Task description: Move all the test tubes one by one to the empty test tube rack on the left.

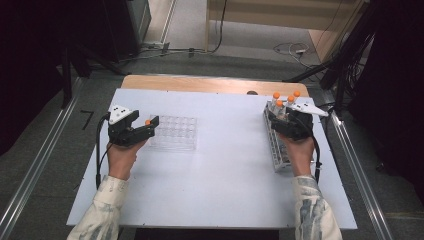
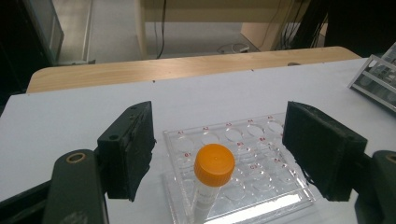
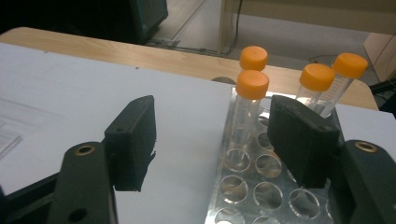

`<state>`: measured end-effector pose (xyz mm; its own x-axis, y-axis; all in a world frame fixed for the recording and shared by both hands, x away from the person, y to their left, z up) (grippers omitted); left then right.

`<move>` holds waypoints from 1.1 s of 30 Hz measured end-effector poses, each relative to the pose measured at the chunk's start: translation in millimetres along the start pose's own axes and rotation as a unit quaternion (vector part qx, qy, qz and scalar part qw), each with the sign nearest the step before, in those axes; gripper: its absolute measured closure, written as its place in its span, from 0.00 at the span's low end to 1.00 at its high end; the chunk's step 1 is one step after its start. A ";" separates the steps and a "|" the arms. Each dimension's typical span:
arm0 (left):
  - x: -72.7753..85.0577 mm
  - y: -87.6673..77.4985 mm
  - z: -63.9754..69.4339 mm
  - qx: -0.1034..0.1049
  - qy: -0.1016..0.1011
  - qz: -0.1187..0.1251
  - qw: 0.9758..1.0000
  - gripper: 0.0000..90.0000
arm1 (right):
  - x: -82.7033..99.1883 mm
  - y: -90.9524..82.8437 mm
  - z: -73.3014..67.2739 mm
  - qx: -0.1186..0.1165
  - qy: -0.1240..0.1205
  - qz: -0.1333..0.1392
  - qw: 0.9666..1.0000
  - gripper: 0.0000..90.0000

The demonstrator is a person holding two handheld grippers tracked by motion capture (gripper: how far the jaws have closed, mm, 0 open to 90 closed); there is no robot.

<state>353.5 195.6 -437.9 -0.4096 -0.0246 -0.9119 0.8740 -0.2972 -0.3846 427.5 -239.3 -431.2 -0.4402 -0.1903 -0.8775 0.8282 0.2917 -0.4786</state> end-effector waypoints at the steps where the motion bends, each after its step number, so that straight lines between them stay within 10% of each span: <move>1: -0.1 -0.3 -0.1 0.000 0.001 0.000 1.000 0.28 | -0.2 4.4 2.1 0.000 0.000 -0.006 1.000 0.38; 33: 1.5 1.2 3.2 0.002 0.007 -0.005 1.000 0.28 | 2.5 64.4 27.5 0.010 0.002 -0.113 0.994 0.74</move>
<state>353.1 192.2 -439.2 -0.4146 -0.0086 -0.9100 0.8686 -0.3020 -0.3929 489.4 -246.8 -463.4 -0.6170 -0.2454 -0.7477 0.7149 0.2222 -0.6630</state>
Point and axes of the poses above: each handheld gripper's, and its own axes: y roughly forward along the jaws, x roughly out of its underside, z roughly to its right, the point moved 5 cm from there along y, roughly forward along the jaws, and after that the axes turned 1 degree about -y, right-handed, at the moved point
